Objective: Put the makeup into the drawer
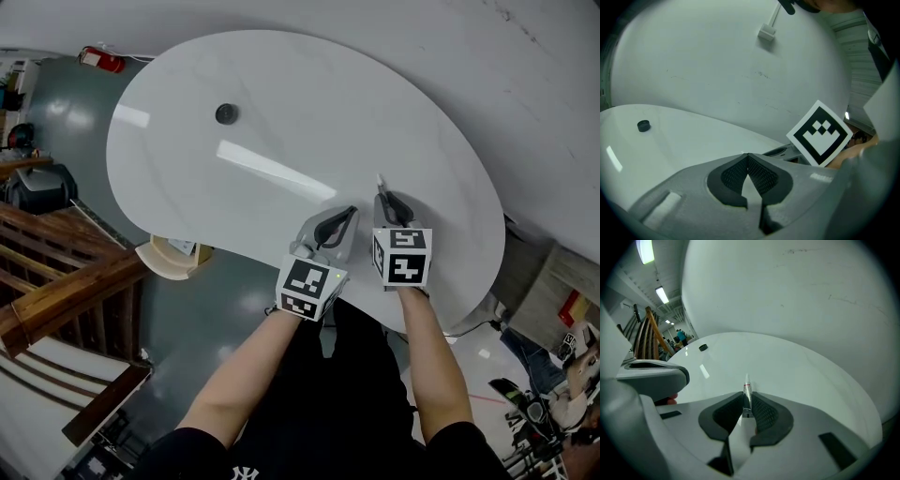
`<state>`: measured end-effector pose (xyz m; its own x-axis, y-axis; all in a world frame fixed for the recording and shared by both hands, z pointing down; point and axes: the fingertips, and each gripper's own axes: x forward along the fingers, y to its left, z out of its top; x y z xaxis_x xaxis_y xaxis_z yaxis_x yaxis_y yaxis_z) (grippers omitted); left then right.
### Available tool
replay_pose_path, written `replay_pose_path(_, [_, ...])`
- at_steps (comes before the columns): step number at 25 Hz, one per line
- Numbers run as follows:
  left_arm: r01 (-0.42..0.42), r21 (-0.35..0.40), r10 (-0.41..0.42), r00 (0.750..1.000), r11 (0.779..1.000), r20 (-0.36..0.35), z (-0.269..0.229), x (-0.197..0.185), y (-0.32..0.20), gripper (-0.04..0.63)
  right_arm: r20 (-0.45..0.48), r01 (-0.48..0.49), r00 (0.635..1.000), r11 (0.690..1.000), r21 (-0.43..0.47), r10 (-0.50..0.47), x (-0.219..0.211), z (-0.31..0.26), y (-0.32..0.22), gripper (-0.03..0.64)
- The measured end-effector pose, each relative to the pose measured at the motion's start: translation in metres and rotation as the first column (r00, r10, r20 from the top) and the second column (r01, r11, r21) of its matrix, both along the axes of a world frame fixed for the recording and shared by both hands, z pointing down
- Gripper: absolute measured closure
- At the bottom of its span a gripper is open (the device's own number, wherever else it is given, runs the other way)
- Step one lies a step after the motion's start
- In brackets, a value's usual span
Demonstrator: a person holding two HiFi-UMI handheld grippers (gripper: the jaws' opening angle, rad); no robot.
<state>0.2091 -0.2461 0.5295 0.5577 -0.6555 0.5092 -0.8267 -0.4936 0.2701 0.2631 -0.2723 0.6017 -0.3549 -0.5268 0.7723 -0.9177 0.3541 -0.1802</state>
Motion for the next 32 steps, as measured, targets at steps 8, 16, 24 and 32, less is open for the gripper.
replay_pose_path(8, [0.021, 0.014, -0.021, 1.000, 1.000, -0.002, -0.010, -0.006, 0.010, 0.588, 0.076, -0.008, 0.997, 0.999, 0.045, 0.004, -0.008, -0.024, 0.008, 0.548])
replay_pose_path(16, [0.044, 0.027, -0.044, 0.999, 0.999, -0.014, -0.018, -0.029, 0.030, 0.588, 0.101, 0.006, 0.995, 0.997, 0.072, -0.014, -0.032, -0.046, 0.022, 0.548])
replay_pose_path(24, [0.090, 0.045, -0.089, 0.996, 0.995, -0.031, -0.030, -0.071, 0.056, 0.588, 0.183, -0.005, 0.983, 0.996, 0.085, -0.011, -0.074, -0.067, 0.047, 0.548])
replay_pose_path(32, [0.155, 0.074, -0.152, 0.987, 0.985, -0.042, -0.046, -0.133, 0.086, 0.588, 0.227, 0.020, 0.973, 0.990, 0.143, -0.053, -0.138, -0.093, 0.076, 0.548])
